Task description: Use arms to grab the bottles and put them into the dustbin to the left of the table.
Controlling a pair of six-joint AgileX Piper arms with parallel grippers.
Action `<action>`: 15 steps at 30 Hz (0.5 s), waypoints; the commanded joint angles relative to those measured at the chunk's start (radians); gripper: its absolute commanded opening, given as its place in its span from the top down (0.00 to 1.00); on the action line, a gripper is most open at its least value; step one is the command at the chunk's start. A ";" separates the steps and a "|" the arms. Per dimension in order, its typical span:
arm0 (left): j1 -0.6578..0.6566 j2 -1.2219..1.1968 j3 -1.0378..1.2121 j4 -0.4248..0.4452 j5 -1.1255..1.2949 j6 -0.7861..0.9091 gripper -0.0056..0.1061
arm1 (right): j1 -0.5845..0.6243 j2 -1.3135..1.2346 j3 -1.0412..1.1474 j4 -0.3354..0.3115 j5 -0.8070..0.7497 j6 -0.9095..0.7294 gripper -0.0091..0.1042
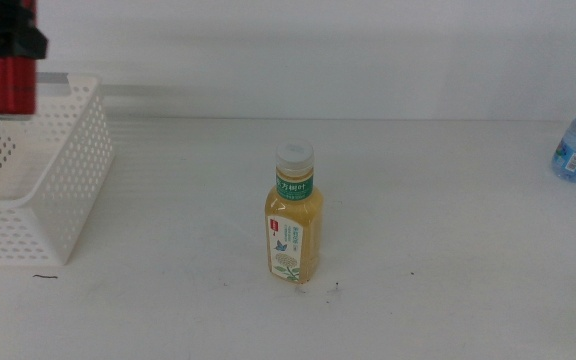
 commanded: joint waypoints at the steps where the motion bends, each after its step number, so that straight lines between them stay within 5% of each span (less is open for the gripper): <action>1: 0.035 0.050 -0.096 0.016 0.061 0.008 0.79 | -0.005 -0.004 0.004 -0.011 -0.007 -0.004 0.10; 15: 0.135 0.415 -0.288 0.111 0.251 0.030 0.79 | -0.005 -0.004 0.004 -0.011 -0.007 -0.004 0.10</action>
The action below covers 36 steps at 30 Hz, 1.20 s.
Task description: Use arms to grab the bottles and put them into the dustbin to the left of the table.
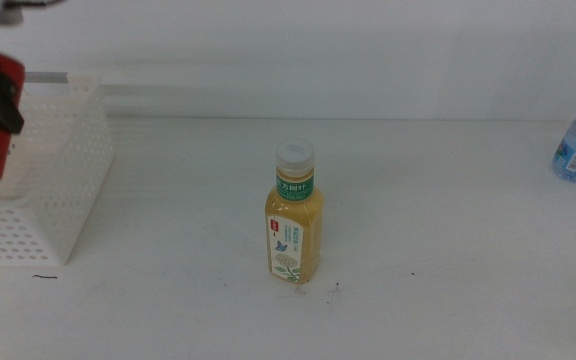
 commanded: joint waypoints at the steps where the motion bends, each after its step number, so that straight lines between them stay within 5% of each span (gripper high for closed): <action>1: 0.005 0.025 -0.017 0.006 -0.034 0.000 0.79 | -0.005 -0.004 0.004 -0.011 -0.007 -0.004 0.10; 8: 0.005 0.106 -0.017 0.037 -0.056 -0.019 0.76 | -0.005 -0.004 0.004 -0.011 -0.007 -0.004 0.10; 15: 0.005 0.117 -0.017 0.037 -0.096 -0.019 0.60 | -0.005 -0.004 0.004 -0.011 -0.007 -0.004 0.10; 18: 0.005 0.117 -0.017 0.021 -0.099 -0.019 0.49 | -0.005 -0.004 0.004 -0.011 -0.007 -0.004 0.10; 20: 0.001 0.114 -0.018 0.019 -0.079 -0.015 0.30 | -0.005 -0.004 0.004 -0.011 -0.007 -0.004 0.10; 24: 0.001 0.078 -0.018 0.024 -0.059 -0.067 0.11 | -0.005 -0.004 0.004 -0.011 -0.007 -0.004 0.10; 31: -0.042 -0.075 -0.014 0.024 -0.018 -0.130 0.11 | -0.005 -0.004 0.004 -0.011 -0.007 -0.004 0.10; 36: -0.194 -0.286 0.121 0.007 -0.082 -0.110 0.11 | -0.005 -0.004 0.004 -0.011 -0.007 -0.004 0.10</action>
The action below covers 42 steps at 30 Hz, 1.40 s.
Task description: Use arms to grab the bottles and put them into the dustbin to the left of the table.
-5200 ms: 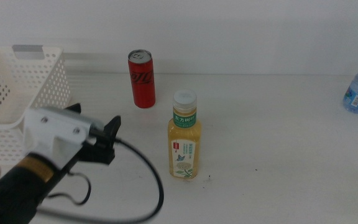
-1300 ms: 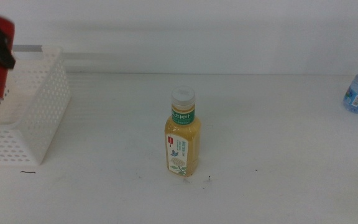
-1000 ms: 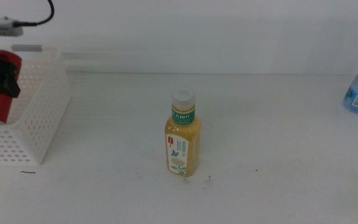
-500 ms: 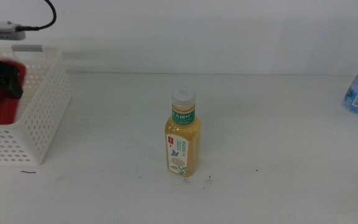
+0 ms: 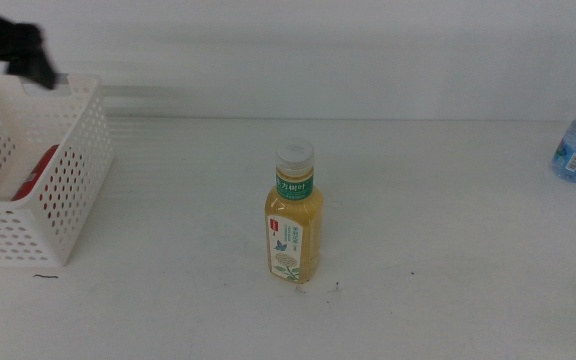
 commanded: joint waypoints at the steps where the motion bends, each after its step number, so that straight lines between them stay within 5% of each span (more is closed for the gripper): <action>1: -0.085 -0.107 0.092 -0.043 -0.061 0.009 0.11 | -0.005 -0.004 0.004 -0.011 -0.007 -0.004 0.10; 15: -0.617 -0.757 1.106 -0.134 -1.101 0.015 0.11 | -0.005 -0.004 0.004 -0.011 -0.007 -0.004 0.10; 21: -0.815 -0.857 1.477 -0.100 -1.603 -0.028 0.11 | -0.005 -0.004 0.004 -0.011 -0.007 -0.004 0.10; 26: -0.888 -0.747 1.615 -0.078 -1.841 -0.099 0.11 | -0.005 -0.004 0.004 -0.011 -0.007 -0.004 0.10; 42: -0.886 -0.050 1.523 0.060 -2.363 -0.398 0.11 | -0.005 -0.004 0.004 -0.011 -0.007 -0.004 0.10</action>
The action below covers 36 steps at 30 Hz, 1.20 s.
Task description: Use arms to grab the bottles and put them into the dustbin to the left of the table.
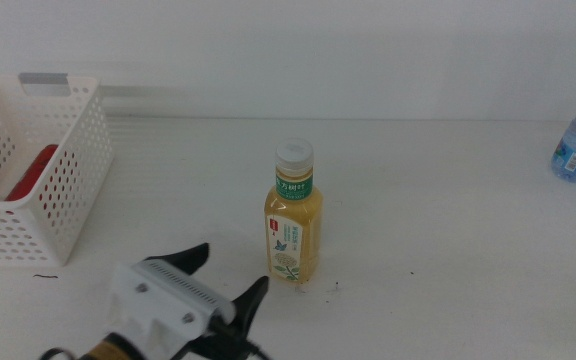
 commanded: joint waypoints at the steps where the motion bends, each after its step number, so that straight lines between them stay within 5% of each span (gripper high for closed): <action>1: -0.002 0.076 -0.039 0.020 -0.042 -0.050 0.11 | -0.005 -0.004 0.004 -0.011 -0.007 -0.004 0.10; 31: 0.044 0.438 -0.496 0.040 0.015 -0.098 0.11 | -0.005 -0.004 0.004 -0.011 -0.007 -0.004 0.10; 36: 0.087 0.448 -0.521 0.123 0.050 -0.110 0.11 | -0.005 -0.004 0.004 -0.011 -0.007 -0.004 0.10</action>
